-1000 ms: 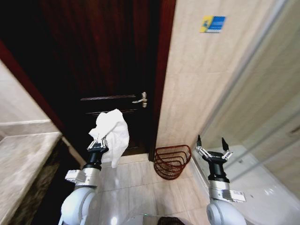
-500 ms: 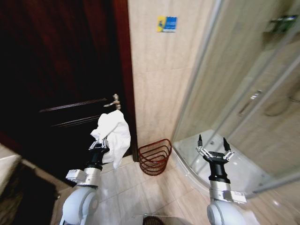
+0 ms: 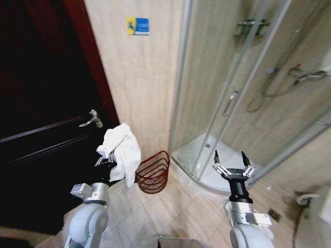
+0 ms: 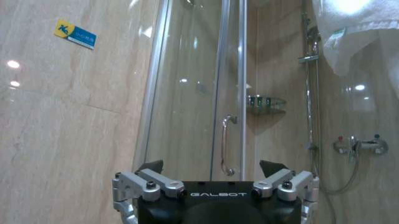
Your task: Discard the used towel into the hamper.
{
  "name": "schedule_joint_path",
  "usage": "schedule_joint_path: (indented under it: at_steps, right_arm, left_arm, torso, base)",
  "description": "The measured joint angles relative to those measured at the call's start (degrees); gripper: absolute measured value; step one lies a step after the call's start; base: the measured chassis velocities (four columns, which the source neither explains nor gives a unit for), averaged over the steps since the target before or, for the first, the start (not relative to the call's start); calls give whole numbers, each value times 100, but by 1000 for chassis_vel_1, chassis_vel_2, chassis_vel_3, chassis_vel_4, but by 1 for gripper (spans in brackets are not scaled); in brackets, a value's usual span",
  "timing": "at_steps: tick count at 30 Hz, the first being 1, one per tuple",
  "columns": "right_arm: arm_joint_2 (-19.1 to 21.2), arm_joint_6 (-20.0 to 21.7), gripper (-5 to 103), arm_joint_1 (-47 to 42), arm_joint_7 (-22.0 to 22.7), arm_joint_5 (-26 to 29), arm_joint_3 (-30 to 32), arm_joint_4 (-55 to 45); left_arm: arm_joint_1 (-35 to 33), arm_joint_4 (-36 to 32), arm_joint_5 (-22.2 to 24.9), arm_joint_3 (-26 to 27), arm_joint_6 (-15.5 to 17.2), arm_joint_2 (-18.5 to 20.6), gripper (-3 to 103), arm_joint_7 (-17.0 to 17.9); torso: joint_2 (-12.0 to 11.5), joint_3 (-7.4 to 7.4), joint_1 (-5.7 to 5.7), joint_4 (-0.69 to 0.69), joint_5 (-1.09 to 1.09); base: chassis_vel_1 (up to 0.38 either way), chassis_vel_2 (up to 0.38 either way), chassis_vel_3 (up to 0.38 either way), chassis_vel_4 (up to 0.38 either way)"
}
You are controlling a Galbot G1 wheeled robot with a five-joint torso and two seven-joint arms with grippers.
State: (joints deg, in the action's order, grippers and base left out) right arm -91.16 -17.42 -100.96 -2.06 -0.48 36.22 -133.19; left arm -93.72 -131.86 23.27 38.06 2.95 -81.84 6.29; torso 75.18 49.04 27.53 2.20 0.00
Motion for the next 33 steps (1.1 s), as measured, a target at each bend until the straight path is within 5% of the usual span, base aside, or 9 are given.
schedule_joint_path:
  at_steps: [15,23,33]
  right_arm:
    - [-96,182,100,604,8,-309,11,-249]
    - [-101,429,100,995,-76,-391,-26,-483]
    - [-101,-26,100,647,-96,-601,31,-496]
  left_arm:
    - [-212,937,17,-141,-456,655,4,-301]
    - [-539,764,1115,-20,86,1204,4,-609]
    - [-375,1128,1055,-95,67,1465,4,-588]
  torso:
    - [0,0,0,2,-2]
    - [0,0,0,2,-1]
    - [0,0,0,2,-1]
  base:
    - [0,0,0,0]
    - [0,0,0,0]
    - [0,0,0,0]
